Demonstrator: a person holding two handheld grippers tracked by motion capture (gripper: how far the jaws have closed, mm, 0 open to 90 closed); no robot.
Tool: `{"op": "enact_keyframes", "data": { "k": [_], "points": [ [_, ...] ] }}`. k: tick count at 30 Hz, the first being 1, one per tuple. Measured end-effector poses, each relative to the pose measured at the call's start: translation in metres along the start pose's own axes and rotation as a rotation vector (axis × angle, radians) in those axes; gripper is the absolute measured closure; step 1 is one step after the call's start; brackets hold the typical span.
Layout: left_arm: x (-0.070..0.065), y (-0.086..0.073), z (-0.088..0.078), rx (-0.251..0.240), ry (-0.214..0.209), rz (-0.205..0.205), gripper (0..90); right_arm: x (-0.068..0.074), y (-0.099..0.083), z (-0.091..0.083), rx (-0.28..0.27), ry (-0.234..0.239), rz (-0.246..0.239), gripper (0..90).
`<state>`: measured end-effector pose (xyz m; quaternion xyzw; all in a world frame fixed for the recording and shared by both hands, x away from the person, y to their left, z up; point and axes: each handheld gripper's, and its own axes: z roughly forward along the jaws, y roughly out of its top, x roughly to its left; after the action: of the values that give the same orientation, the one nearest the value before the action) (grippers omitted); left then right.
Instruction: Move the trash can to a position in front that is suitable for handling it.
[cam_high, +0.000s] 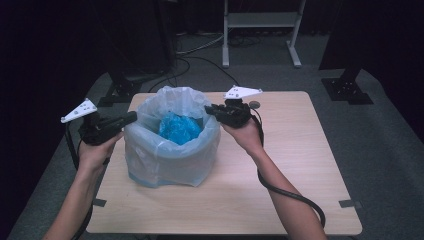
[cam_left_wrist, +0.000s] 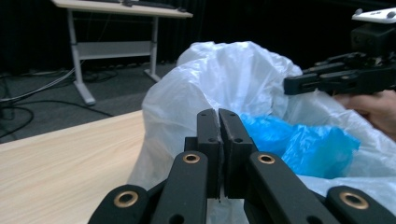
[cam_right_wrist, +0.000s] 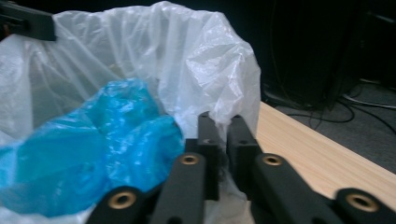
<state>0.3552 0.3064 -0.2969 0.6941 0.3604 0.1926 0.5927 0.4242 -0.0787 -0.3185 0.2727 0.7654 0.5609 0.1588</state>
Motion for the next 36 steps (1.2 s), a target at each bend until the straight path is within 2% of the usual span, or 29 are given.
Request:
{"op": "enact_keyframes", "data": {
  "k": [6,8,12,14,16,18,20,23,26,29,34,36],
  "points": [
    [-0.012,0.009,0.010,-0.010,-0.047,0.003,88.0,0.016,0.020,-0.001,0.019,0.051,0.019,88.7],
    [-0.018,0.012,0.015,-0.006,-0.068,0.010,88.0,0.024,0.028,-0.001,0.032,0.058,0.021,88.7],
    [-0.033,0.016,0.029,0.014,-0.114,0.035,88.0,0.038,0.041,0.002,0.047,0.106,0.050,88.7],
    [-0.041,0.017,0.036,0.017,-0.137,0.038,88.0,0.046,0.045,0.005,0.059,0.133,0.058,88.7],
    [-0.047,0.018,0.042,0.017,-0.154,0.046,87.9,0.054,0.046,0.010,0.078,0.166,0.042,88.7],
    [-0.051,0.018,0.046,0.010,-0.173,0.042,87.9,0.062,0.044,0.013,0.090,0.213,0.026,88.7],
    [-0.055,0.018,0.050,0.014,-0.186,0.039,87.9,0.068,0.040,0.015,0.102,0.257,0.030,88.7],
    [-0.058,0.016,0.054,0.018,-0.201,0.033,87.9,0.071,0.034,0.017,0.111,0.315,0.054,88.5],
    [-0.060,0.015,0.056,0.005,-0.217,0.025,87.9,0.071,0.032,0.017,0.124,0.333,0.057,88.1],
    [-0.063,0.015,0.060,0.006,-0.229,0.021,87.9,0.070,0.029,0.017,0.122,0.355,0.088,86.3],
    [-0.068,0.015,0.065,0.017,-0.239,0.029,87.8,0.069,0.027,0.018,0.126,0.409,0.138,75.1],
    [-0.068,0.015,0.066,0.018,-0.240,0.027,87.9,0.066,0.025,0.018,0.126,0.443,0.178,69.5]
  ]
}}
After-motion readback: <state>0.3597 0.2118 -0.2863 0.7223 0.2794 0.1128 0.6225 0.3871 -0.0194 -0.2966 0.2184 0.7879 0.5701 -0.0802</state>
